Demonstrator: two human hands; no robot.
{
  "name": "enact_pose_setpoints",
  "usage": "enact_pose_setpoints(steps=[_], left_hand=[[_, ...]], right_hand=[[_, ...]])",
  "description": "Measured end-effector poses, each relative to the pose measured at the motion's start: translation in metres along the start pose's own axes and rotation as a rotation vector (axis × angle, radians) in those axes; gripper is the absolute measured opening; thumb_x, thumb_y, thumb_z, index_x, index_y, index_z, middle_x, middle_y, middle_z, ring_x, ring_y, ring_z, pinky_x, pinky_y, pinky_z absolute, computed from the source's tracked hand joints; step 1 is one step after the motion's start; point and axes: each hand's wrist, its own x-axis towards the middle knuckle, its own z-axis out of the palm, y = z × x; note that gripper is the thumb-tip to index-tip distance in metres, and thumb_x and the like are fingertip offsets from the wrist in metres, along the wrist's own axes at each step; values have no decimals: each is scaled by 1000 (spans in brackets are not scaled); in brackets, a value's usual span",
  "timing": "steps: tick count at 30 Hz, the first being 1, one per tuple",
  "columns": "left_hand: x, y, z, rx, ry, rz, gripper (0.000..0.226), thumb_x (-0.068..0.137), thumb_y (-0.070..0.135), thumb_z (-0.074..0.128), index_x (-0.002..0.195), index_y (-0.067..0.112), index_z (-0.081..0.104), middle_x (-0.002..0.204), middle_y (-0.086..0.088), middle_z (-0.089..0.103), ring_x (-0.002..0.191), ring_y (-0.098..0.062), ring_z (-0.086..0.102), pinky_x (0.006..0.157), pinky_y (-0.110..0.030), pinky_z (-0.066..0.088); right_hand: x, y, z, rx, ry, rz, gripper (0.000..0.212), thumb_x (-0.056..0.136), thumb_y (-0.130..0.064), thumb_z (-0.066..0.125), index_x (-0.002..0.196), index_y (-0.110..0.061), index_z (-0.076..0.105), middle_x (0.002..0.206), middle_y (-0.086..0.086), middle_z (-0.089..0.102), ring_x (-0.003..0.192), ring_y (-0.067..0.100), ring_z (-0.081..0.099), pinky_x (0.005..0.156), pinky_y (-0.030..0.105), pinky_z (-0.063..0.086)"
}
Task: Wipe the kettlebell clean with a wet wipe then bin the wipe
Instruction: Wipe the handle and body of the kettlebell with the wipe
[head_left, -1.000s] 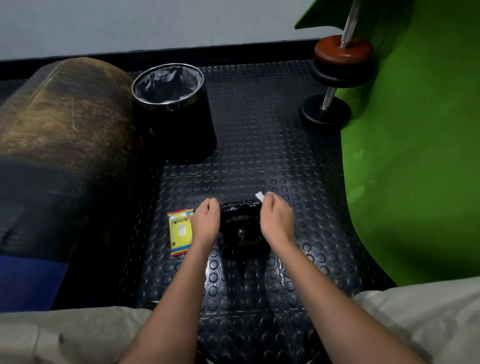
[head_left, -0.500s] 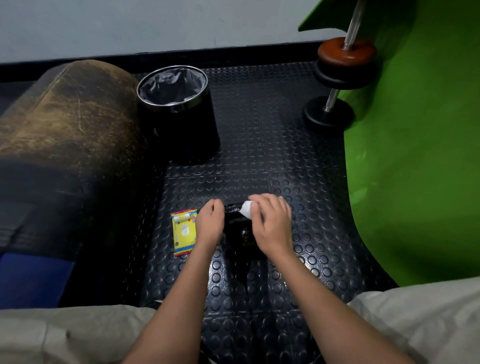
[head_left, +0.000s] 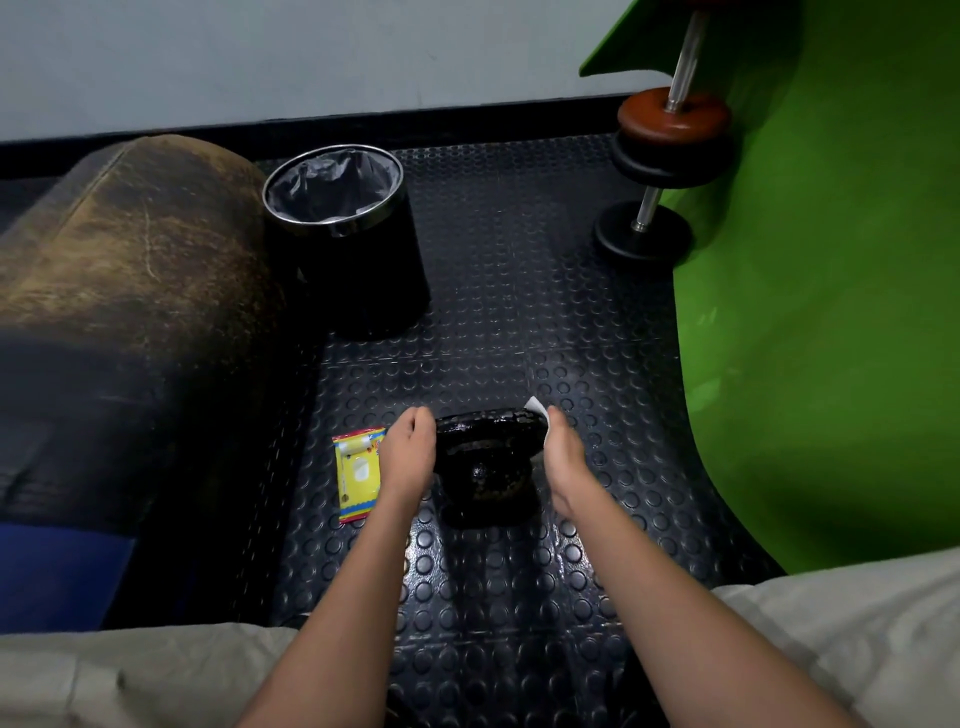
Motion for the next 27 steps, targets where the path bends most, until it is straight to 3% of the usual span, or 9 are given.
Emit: enact_pose_setpoints(steps=[3, 5, 7, 9, 13, 17, 21, 25, 27], left_hand=[[1, 0, 0, 2, 2, 6, 31, 98, 23, 36, 68, 18, 30, 66, 2, 36, 63, -16, 31, 57, -36, 26], [1, 0, 0, -1, 1, 4, 31, 98, 23, 36, 68, 18, 30, 66, 2, 36, 64, -16, 31, 58, -36, 26], [0, 0, 0, 0, 6, 7, 31, 98, 23, 36, 67, 18, 30, 66, 2, 36, 63, -16, 32, 57, -36, 26], [1, 0, 1, -4, 16, 6, 31, 97, 23, 36, 67, 18, 30, 65, 2, 37, 63, -15, 32, 57, -36, 26], [1, -2, 1, -4, 21, 9, 33, 97, 24, 37, 66, 18, 30, 64, 3, 37, 62, -16, 32, 57, -36, 27], [0, -1, 0, -26, 17, -8, 31, 97, 24, 38, 67, 18, 31, 64, 3, 37, 63, -16, 32, 57, -36, 27], [-1, 0, 0, -31, 4, -10, 31, 97, 24, 38, 67, 18, 31, 65, 3, 36, 62, -14, 31, 56, -34, 26], [-1, 0, 0, -36, -6, -7, 30, 98, 24, 37, 69, 17, 31, 66, 2, 35, 63, -14, 31, 57, -34, 25], [-1, 1, 0, -39, -3, 2, 30, 98, 24, 37, 70, 17, 31, 66, 2, 35, 63, -14, 31, 57, -34, 25]], right_hand=[[1, -5, 5, -91, 72, -7, 42, 107, -42, 28, 116, -17, 59, 94, 3, 59, 83, 18, 55, 72, 34, 42], [-2, -6, 14, -312, 215, -190, 38, 108, -37, 28, 102, -18, 61, 88, 2, 57, 78, 19, 52, 62, 30, 36], [-8, -3, 22, -452, 304, -433, 38, 107, -31, 31, 92, -17, 63, 87, 1, 61, 80, 19, 55, 61, 27, 37], [-10, 4, 29, -563, 342, -653, 41, 103, -27, 32, 91, -13, 69, 90, -1, 66, 85, 18, 57, 77, 31, 44], [-5, 15, 33, -735, 335, -911, 40, 99, -25, 34, 91, -19, 72, 92, -8, 69, 92, 13, 59, 108, 35, 35], [-2, 26, 18, -810, 281, -1096, 35, 105, -27, 37, 111, -21, 71, 113, -11, 69, 113, 9, 58, 119, 39, 26], [3, 35, 8, -671, 275, -974, 38, 107, -35, 31, 122, -25, 65, 120, -15, 63, 116, 6, 53, 111, 32, 30], [-9, 18, 10, -343, 216, -537, 34, 108, -37, 29, 111, -27, 62, 101, -12, 61, 96, 14, 57, 76, 28, 44], [-4, 10, 10, -194, 162, -290, 36, 106, -41, 31, 111, -24, 61, 98, -5, 61, 89, 15, 57, 72, 29, 44]])
